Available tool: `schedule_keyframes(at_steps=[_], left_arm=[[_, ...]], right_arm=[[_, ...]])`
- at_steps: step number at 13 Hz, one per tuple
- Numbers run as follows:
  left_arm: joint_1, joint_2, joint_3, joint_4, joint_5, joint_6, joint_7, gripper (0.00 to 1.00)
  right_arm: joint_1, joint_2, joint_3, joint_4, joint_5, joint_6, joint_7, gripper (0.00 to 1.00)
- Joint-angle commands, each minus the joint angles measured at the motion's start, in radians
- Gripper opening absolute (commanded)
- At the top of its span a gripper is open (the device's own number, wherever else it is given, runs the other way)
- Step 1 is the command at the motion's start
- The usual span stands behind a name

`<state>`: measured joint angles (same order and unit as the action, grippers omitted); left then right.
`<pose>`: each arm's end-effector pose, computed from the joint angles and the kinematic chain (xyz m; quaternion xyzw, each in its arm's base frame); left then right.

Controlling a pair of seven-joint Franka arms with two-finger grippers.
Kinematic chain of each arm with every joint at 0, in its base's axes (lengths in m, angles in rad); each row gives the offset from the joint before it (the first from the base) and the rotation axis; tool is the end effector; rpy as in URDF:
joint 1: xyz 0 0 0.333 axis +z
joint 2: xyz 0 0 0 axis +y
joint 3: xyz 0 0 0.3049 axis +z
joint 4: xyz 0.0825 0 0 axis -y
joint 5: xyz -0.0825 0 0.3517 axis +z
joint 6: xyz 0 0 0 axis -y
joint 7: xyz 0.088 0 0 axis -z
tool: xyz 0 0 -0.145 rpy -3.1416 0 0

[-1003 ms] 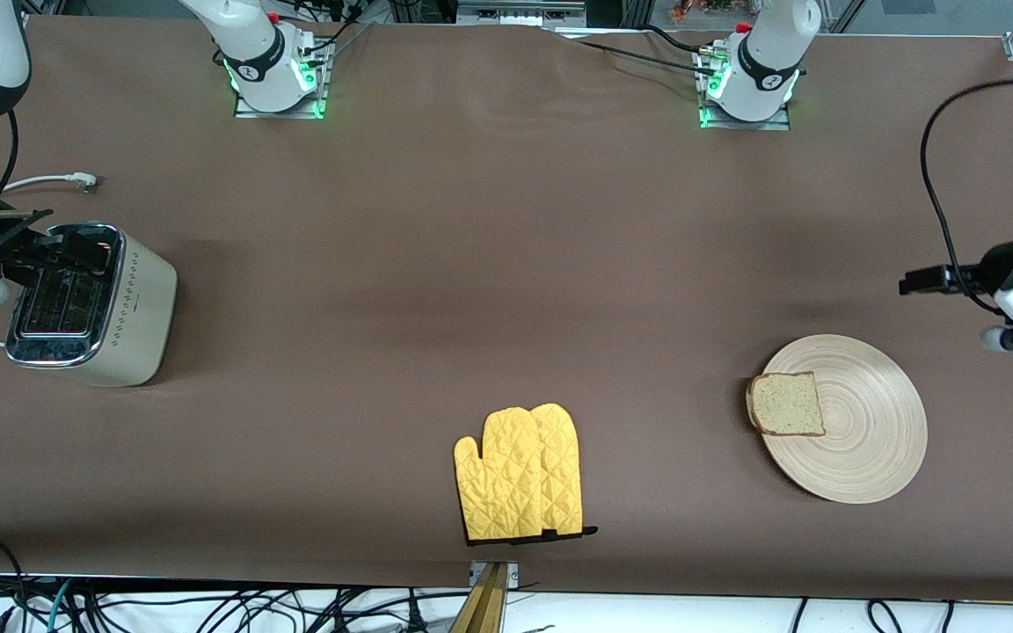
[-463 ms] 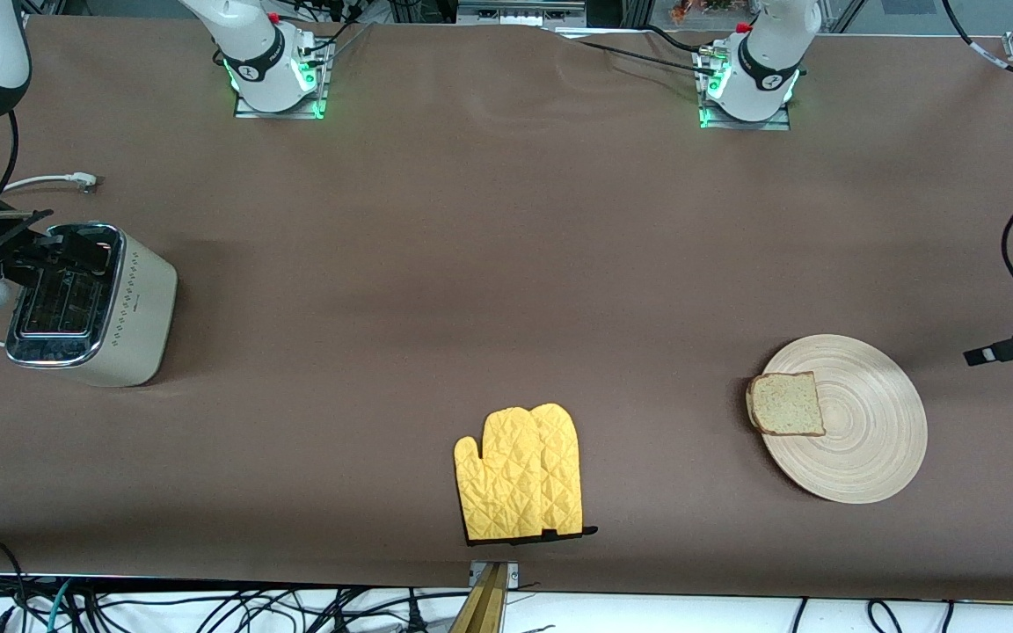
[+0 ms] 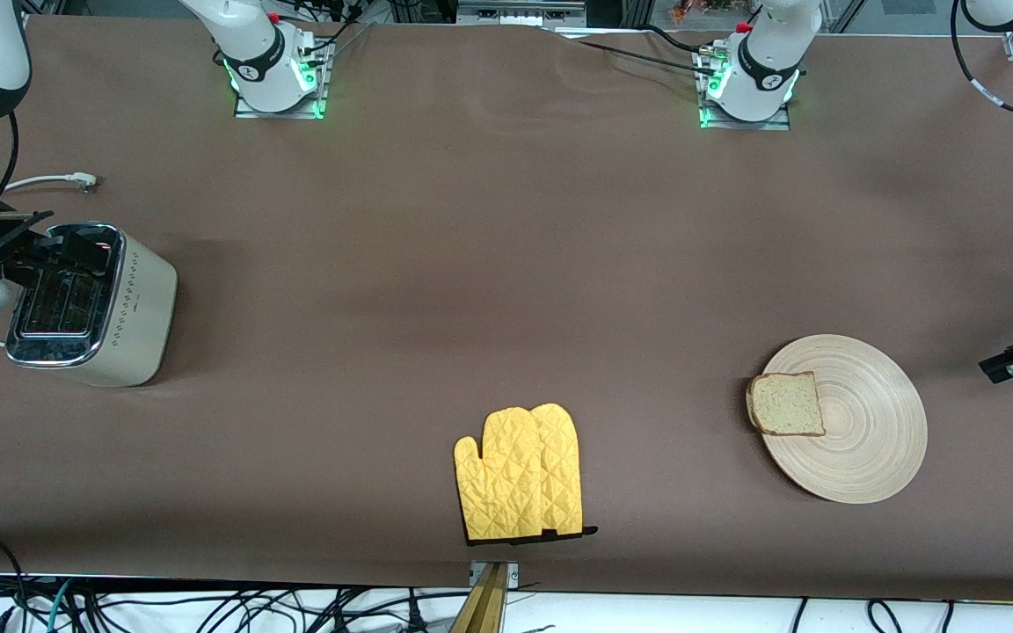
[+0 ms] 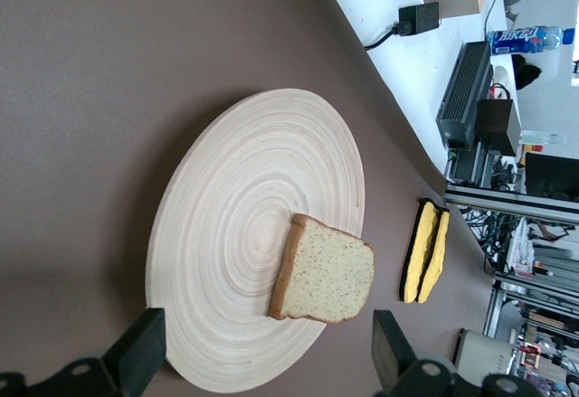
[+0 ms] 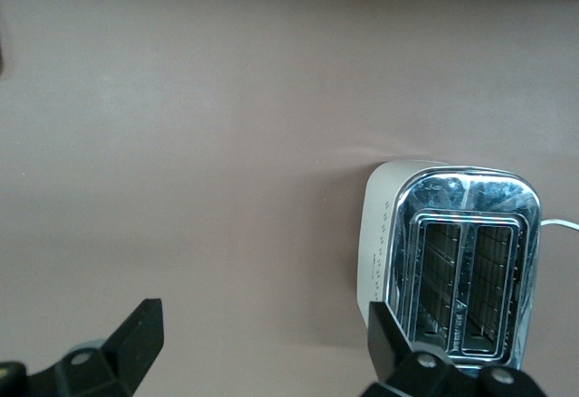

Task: Move plate and put bread in toaster
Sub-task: 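Grasp the wooden plate rim with the left gripper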

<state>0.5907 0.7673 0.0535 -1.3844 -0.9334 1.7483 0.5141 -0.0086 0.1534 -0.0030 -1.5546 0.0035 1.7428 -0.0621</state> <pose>0.5940 0.3100 0.2430 0.8714 0.2202 0.0698 0.4328 0.5808 -0.0062 0.5135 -0.9995 -0.0250 -0.0174 0.0009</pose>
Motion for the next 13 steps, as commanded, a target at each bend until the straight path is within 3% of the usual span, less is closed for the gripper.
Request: schedule_keyframes(at_steps=[1, 4, 7, 8, 9, 11, 12, 13], left_arm=[[0.02, 0.065, -0.009, -0.021, -0.082, -0.006, 0.156, 1.0], [0.023, 0.154, -0.009, -0.024, -0.188, -0.004, 0.231, 1.0], [0.009, 0.202, -0.018, -0.031, -0.208, 0.061, 0.282, 1.0], [0.009, 0.211, -0.032, -0.038, -0.208, 0.072, 0.308, 0.89], [0.008, 0.211, -0.037, -0.042, -0.208, 0.085, 0.348, 0.6], [0.001, 0.211, -0.04, -0.053, -0.206, 0.086, 0.362, 0.24], [-0.006, 0.211, -0.04, -0.053, -0.203, 0.085, 0.363, 0.09], [-0.009, 0.211, -0.04, -0.053, -0.202, 0.085, 0.363, 0.01]], right_arm=[[-0.001, 0.006, -0.002, 0.014, -0.005, -0.003, 0.004, 1.0], [-0.001, 0.006, -0.002, 0.014, -0.005, -0.003, 0.004, 1.0], [-0.001, 0.006, -0.002, 0.014, -0.005, -0.003, 0.005, 1.0], [-0.001, 0.006, -0.002, 0.014, -0.005, -0.003, 0.005, 1.0], [-0.001, 0.006, -0.002, 0.014, -0.005, -0.003, 0.005, 1.0], [-0.001, 0.006, -0.002, 0.014, -0.005, -0.003, 0.005, 1.0], [-0.001, 0.006, -0.002, 0.014, -0.005, -0.003, 0.005, 1.0], [-0.001, 0.006, -0.002, 0.014, -0.005, -0.003, 0.005, 1.0]])
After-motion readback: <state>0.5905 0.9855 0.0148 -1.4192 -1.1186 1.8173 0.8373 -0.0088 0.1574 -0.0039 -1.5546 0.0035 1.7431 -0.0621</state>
